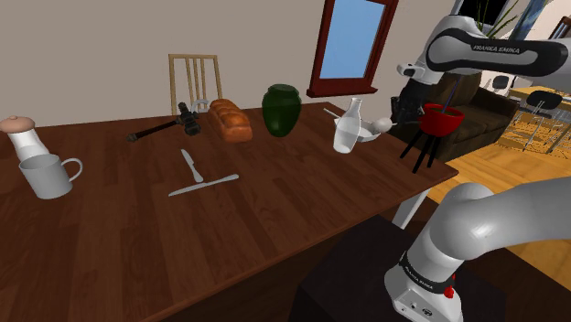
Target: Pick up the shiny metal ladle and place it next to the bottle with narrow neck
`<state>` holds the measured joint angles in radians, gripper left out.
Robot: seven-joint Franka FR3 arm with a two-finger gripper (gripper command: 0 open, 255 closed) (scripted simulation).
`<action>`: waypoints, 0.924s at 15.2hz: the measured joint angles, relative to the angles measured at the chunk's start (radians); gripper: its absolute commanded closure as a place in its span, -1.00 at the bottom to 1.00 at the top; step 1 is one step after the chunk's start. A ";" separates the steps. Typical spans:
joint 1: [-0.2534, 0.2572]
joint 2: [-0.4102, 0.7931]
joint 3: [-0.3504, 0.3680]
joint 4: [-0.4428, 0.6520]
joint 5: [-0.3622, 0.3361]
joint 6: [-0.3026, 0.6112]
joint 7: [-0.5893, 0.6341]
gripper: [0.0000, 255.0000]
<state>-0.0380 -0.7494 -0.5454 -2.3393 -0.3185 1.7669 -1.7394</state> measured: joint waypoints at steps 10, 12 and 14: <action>-0.014 -0.002 -0.041 -0.127 -0.034 0.127 0.002 1.00; -0.015 0.002 -0.049 -0.151 -0.040 0.155 0.005 1.00; -0.019 0.004 -0.059 -0.179 -0.048 0.184 0.005 1.00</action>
<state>-0.0568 -0.7455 -0.6045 -2.5182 -0.3667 1.9512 -1.7346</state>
